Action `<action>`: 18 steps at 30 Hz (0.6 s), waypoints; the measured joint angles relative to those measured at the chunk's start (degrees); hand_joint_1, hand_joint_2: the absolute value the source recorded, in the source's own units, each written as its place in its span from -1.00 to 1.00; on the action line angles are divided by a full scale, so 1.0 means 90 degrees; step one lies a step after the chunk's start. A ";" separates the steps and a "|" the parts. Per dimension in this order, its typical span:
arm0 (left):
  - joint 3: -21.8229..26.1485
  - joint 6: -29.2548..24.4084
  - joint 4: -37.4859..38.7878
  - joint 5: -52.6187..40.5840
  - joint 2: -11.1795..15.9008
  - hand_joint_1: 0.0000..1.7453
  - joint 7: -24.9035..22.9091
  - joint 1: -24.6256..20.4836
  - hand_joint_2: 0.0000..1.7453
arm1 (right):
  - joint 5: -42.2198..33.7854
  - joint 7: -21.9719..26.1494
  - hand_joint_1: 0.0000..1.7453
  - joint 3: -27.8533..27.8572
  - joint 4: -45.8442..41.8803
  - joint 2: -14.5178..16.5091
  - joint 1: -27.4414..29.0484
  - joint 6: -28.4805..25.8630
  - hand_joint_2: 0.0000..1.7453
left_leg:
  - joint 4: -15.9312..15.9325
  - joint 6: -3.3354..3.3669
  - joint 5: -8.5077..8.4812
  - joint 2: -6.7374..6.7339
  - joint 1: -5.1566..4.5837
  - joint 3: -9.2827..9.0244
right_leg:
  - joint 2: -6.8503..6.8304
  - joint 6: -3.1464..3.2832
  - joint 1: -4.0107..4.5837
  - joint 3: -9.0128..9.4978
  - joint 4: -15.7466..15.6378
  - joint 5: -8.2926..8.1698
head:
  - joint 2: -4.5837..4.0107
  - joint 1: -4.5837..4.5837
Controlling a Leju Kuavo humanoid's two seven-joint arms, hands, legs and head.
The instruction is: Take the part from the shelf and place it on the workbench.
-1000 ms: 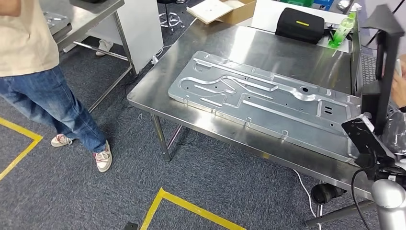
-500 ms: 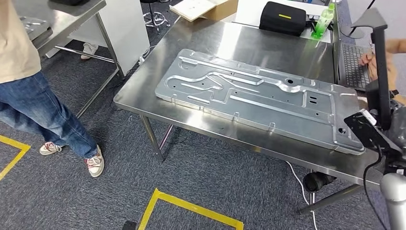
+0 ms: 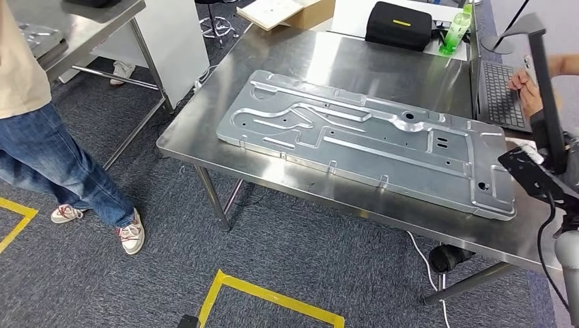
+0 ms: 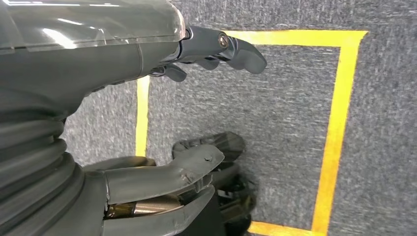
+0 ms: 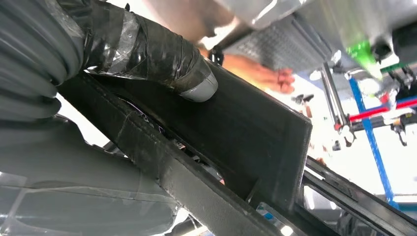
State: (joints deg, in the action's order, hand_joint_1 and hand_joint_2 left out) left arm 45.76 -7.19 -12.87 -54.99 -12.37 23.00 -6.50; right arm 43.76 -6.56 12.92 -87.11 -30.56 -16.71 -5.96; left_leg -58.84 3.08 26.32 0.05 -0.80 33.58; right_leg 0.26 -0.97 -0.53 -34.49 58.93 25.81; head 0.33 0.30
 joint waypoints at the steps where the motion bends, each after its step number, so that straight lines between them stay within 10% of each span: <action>1: -0.0001 0.0000 0.0000 -0.0005 -0.0001 -1.00 0.0000 -0.0001 1.00 | 0.0039 0.0000 1.00 -0.0027 0.0039 -0.0010 -0.0003 0.0003 1.00 | 0.0041 0.0031 -0.0024 -0.0001 0.0003 -0.0017 | -0.0004 -0.0031 -0.0014 -0.0004 0.0021 0.0022 | 0.0000 0.0001; 7: -0.0015 -0.0011 0.0000 -0.0104 -0.0003 -1.00 -0.0003 -0.0032 1.00 | 0.0938 0.0001 1.00 -0.0340 0.0595 -0.0031 -0.0273 -0.0189 1.00 | 0.0150 0.0119 -0.0089 -0.0020 0.0033 -0.0062 | -0.0022 -0.0208 -0.0095 -0.0780 0.1615 0.0749 | 0.0000 0.0004; 12: -0.0077 -0.0022 0.0000 -0.0155 -0.0017 -1.00 -0.0009 -0.0074 1.00 | 0.1789 0.0029 1.00 -0.0757 0.1352 0.0074 -0.0688 -0.0522 1.00 | 0.0045 0.0006 -0.0017 -0.0014 0.0028 -0.0043 | -0.0042 -0.0241 -0.0173 -0.0133 0.0215 -0.0016 | 0.0000 0.0002; 18: -0.0106 -0.0048 0.0000 -0.0151 -0.0018 -1.00 -0.0003 -0.0101 1.00 | 0.2232 0.0053 1.00 -0.1097 0.1966 0.0121 -0.1079 -0.0634 1.00 | -0.0298 -0.0176 0.0220 -0.0005 0.0048 0.0116 | -0.0030 0.0030 -0.0131 -0.0059 0.0033 -0.0018 | 0.0000 -0.0004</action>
State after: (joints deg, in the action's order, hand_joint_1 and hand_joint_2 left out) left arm 44.81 -7.62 -12.87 -56.35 -12.53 22.97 -7.41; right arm 63.85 -6.08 3.04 -69.41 -29.47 -26.42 -11.67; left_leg -61.52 1.50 28.30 0.00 -0.37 34.62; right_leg -0.01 -0.71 -1.71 -35.02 59.23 25.65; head 0.33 0.26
